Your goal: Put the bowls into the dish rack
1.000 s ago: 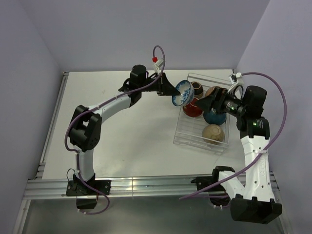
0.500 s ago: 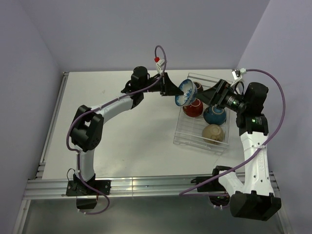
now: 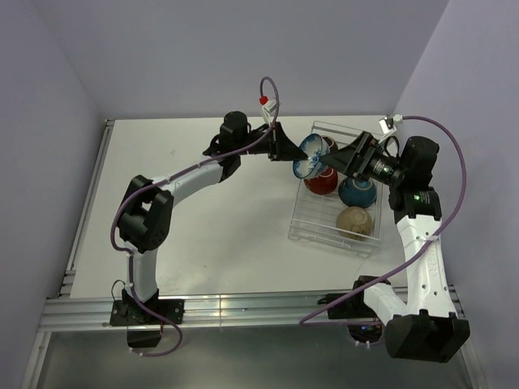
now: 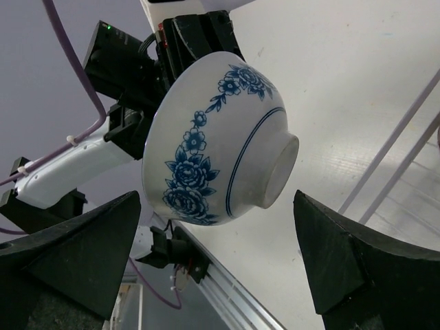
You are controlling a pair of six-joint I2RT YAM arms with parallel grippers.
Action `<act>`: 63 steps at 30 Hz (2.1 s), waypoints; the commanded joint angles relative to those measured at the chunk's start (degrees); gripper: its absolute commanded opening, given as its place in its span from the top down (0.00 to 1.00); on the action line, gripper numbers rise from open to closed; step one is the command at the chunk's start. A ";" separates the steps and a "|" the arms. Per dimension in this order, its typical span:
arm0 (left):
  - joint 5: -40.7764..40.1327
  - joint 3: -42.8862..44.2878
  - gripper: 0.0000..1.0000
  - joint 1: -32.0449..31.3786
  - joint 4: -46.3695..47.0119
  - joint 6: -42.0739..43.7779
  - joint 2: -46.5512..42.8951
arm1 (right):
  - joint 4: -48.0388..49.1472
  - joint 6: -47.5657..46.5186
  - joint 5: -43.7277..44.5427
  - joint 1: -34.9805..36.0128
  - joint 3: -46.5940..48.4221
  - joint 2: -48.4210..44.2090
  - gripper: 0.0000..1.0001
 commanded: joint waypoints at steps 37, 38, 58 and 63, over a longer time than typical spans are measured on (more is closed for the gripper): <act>-1.70 -0.22 0.51 -1.37 -5.88 7.77 -2.05 | -2.39 -6.86 -1.29 2.93 4.15 3.77 1.00; -1.88 -0.31 0.48 -1.20 -6.58 8.12 -2.22 | -4.66 -9.13 -0.59 2.85 5.46 4.03 1.00; -1.00 -3.74 0.00 6.97 -12.98 12.78 -11.53 | -26.20 -34.62 12.86 1.88 17.06 11.50 1.00; 0.50 -4.97 0.00 10.05 -18.09 17.79 -16.89 | -32.36 -44.12 15.32 3.19 21.46 15.72 1.00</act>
